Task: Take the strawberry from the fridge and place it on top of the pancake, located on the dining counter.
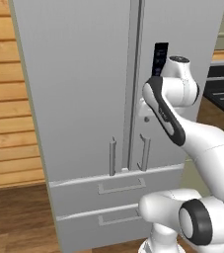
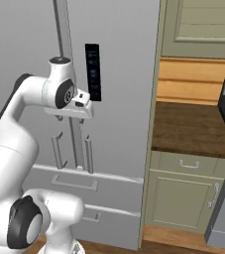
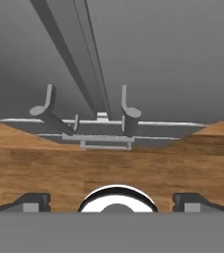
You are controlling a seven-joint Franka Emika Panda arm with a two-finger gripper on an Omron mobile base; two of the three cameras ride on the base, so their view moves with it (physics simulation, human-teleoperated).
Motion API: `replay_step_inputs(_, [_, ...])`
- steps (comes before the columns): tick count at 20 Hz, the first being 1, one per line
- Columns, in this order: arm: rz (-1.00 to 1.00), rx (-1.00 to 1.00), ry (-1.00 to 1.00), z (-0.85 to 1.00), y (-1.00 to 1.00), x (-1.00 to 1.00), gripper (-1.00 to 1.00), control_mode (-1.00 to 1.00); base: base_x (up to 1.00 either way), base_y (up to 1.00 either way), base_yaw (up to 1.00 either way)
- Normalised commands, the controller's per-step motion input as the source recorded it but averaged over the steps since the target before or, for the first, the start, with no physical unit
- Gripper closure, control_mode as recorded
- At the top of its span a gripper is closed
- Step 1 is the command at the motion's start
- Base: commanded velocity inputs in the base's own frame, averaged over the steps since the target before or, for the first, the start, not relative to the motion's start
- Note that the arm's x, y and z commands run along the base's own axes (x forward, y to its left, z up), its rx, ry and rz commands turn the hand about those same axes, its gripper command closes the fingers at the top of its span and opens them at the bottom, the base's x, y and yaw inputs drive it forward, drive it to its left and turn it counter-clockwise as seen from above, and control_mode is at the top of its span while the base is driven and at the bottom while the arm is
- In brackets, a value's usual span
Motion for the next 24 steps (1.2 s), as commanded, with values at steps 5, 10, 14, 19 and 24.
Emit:
replay_step_inputs(5, [0.0,0.0,-0.14,-0.95,0.0,0.14,-1.0,-1.0,0.0,0.0,0.0])
replay_step_inputs(10, [0.02,0.0,-0.16,-0.66,0.0,0.39,-1.0,-1.0,0.0,0.0,0.0])
replay_step_inputs(14, [0.0,-0.01,0.01,-0.3,-0.23,0.69,-1.0,-1.0,0.0,0.0,0.0])
replay_step_inputs(19, [0.0,-0.04,-0.04,-0.33,-0.1,0.52,-1.0,-1.0,0.0,0.0,0.0])
replay_step_inputs(24, [0.0,0.0,0.0,-0.38,-0.14,0.36,-1.0,-1.0,0.0,0.0,0.0])
